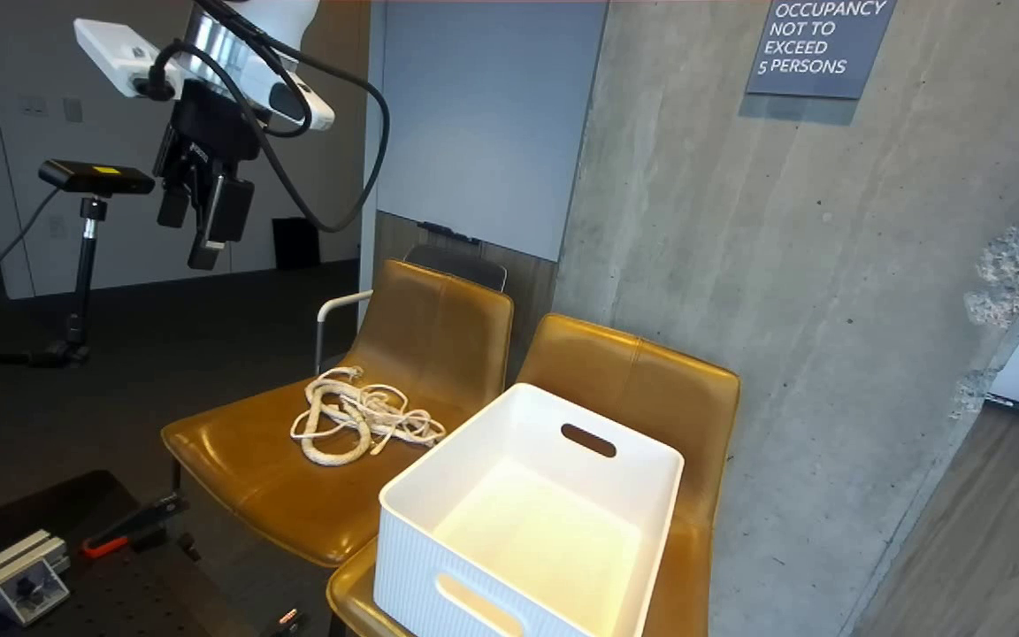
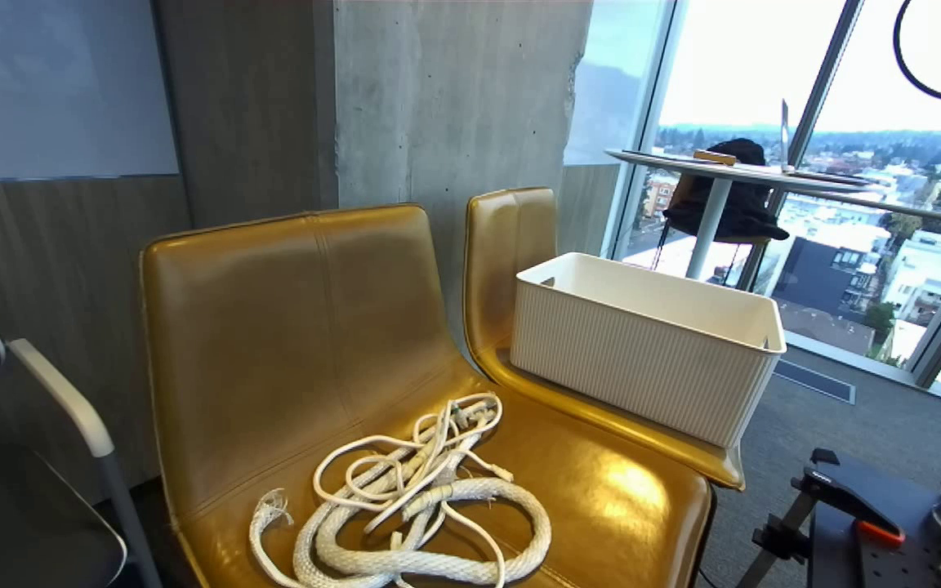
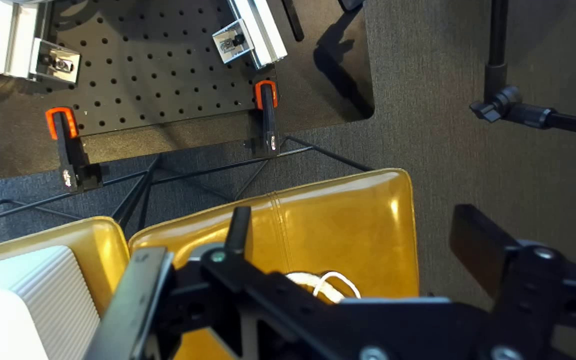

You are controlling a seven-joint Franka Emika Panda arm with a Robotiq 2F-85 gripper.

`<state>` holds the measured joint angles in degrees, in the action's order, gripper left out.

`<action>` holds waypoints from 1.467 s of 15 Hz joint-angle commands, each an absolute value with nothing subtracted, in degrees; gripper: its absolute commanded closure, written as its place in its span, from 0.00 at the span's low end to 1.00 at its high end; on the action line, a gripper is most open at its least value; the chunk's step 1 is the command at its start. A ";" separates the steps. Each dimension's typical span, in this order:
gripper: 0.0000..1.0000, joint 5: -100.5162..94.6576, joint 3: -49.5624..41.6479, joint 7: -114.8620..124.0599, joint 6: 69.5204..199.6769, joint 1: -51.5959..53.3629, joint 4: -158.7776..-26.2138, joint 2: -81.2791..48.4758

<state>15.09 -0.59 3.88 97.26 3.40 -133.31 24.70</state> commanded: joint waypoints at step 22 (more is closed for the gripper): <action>0.00 -7.09 10.29 -18.42 128.29 8.98 -108.19 -12.52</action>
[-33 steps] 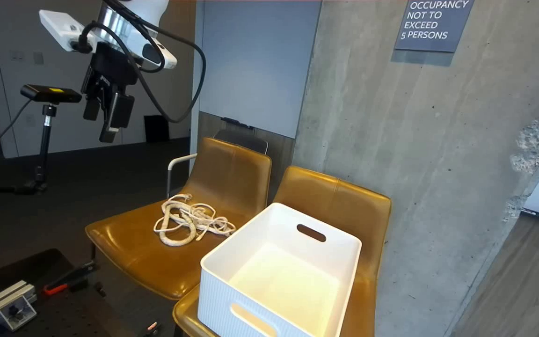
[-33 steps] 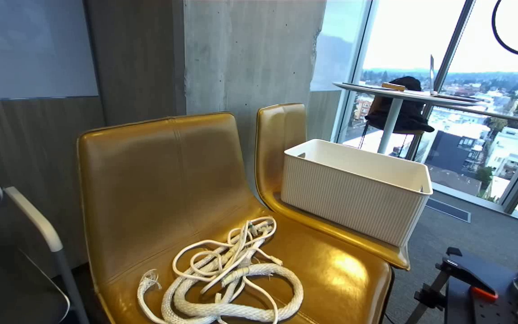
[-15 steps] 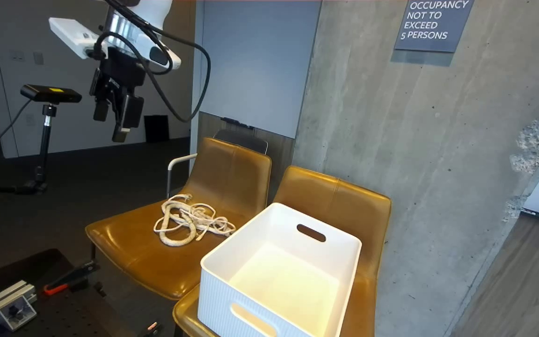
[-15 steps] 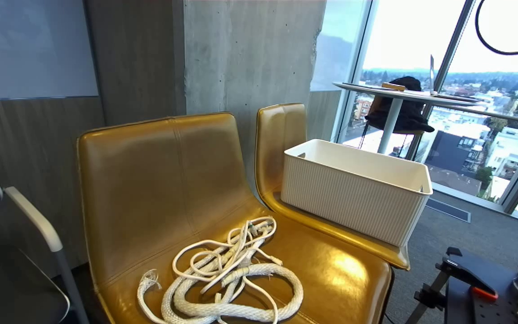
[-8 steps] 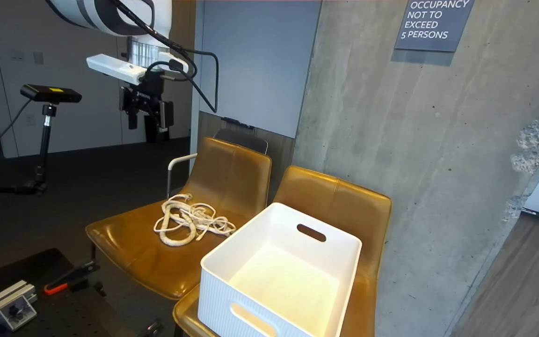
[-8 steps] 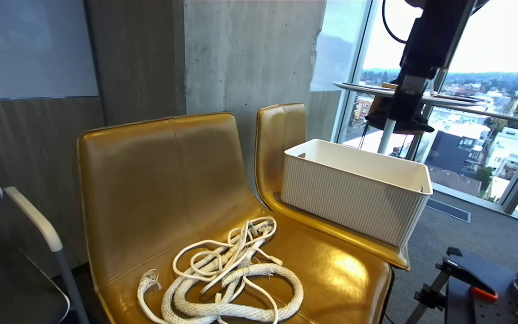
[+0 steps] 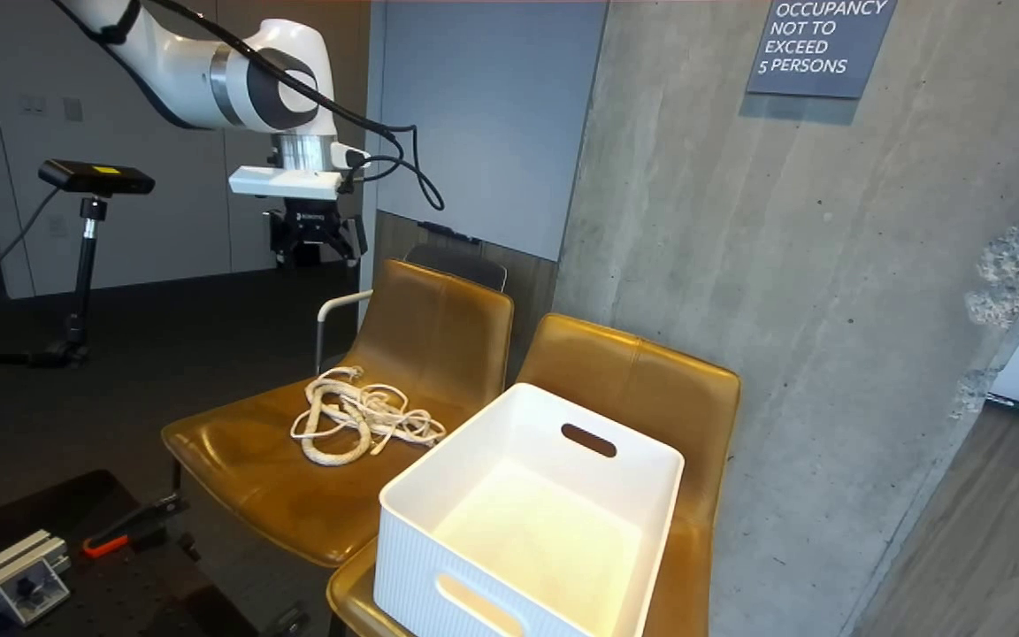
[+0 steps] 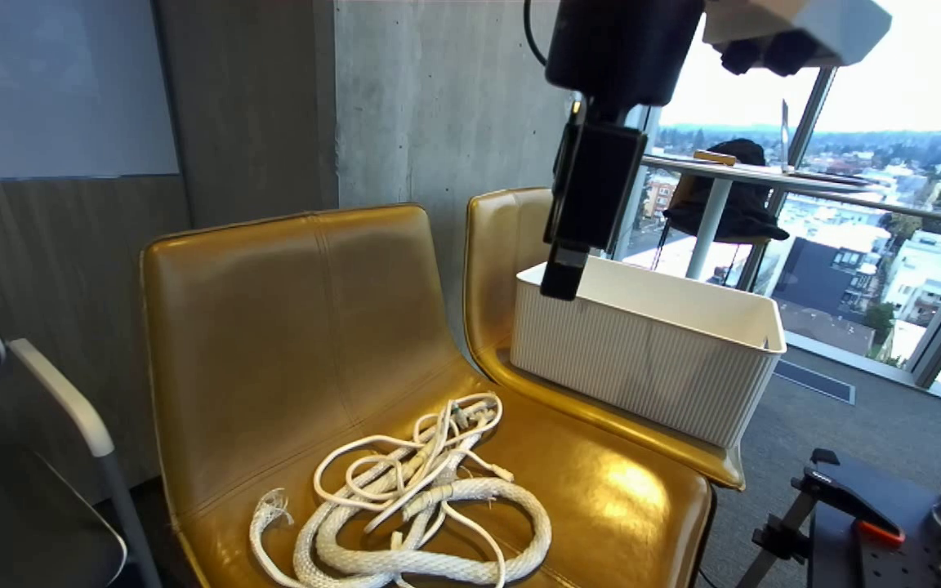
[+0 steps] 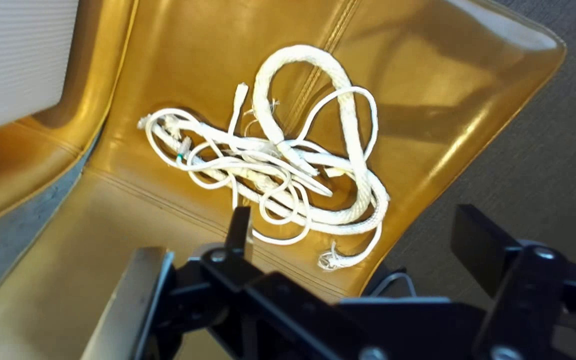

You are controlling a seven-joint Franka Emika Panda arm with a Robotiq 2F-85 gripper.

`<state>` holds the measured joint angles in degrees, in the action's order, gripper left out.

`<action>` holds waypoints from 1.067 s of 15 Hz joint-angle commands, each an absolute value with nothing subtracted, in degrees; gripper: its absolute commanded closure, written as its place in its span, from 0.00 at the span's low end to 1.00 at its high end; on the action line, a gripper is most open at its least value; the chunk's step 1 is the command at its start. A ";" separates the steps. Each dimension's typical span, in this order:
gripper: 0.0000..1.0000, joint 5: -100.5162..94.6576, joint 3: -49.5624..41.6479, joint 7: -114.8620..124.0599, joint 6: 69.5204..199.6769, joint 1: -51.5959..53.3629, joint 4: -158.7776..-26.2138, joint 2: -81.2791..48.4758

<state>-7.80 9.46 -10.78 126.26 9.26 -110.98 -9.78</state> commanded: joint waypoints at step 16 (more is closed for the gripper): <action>0.00 -1.54 9.96 -73.80 141.08 1.34 -131.55 -5.97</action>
<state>-0.63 11.10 -69.50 136.06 -0.91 -130.12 -4.38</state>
